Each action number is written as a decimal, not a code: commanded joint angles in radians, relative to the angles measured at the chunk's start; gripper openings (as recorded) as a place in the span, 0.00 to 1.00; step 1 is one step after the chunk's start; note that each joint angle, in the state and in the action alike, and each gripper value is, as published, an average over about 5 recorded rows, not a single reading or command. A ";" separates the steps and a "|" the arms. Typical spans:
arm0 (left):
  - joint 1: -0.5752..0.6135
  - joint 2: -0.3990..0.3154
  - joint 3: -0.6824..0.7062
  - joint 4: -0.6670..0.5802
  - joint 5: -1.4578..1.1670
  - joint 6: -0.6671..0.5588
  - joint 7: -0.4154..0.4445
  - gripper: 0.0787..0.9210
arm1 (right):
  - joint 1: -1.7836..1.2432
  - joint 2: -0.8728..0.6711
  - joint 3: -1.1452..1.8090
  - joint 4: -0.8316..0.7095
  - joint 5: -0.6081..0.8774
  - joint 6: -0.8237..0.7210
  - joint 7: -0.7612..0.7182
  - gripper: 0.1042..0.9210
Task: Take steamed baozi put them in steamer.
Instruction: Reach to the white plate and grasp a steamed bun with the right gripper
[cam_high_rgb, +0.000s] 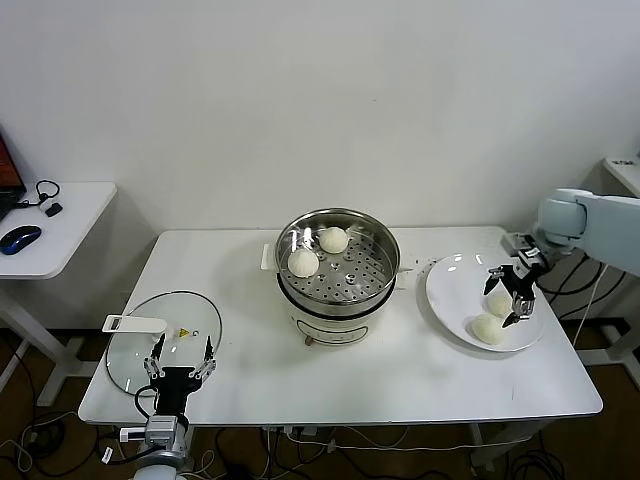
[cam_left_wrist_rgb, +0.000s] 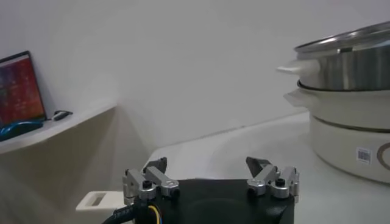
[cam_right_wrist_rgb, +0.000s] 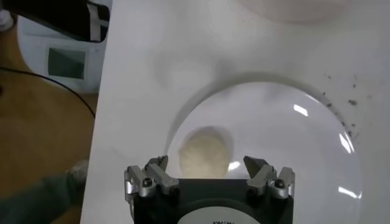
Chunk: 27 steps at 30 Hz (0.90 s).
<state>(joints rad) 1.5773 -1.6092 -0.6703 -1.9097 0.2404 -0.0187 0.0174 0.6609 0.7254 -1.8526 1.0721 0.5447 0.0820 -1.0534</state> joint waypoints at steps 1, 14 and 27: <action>-0.002 -0.049 -0.002 0.007 0.001 -0.002 -0.001 0.88 | -0.115 -0.012 0.066 -0.045 -0.043 0.002 0.006 0.88; -0.008 -0.049 -0.001 0.022 0.003 -0.005 -0.002 0.88 | -0.186 0.021 0.127 -0.131 -0.060 0.023 0.007 0.88; -0.010 -0.049 -0.004 0.029 0.002 -0.007 -0.002 0.88 | -0.241 0.035 0.177 -0.180 -0.084 0.039 0.005 0.88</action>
<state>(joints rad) 1.5677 -1.6092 -0.6748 -1.8819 0.2429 -0.0250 0.0154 0.4581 0.7558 -1.7083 0.9239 0.4741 0.1162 -1.0473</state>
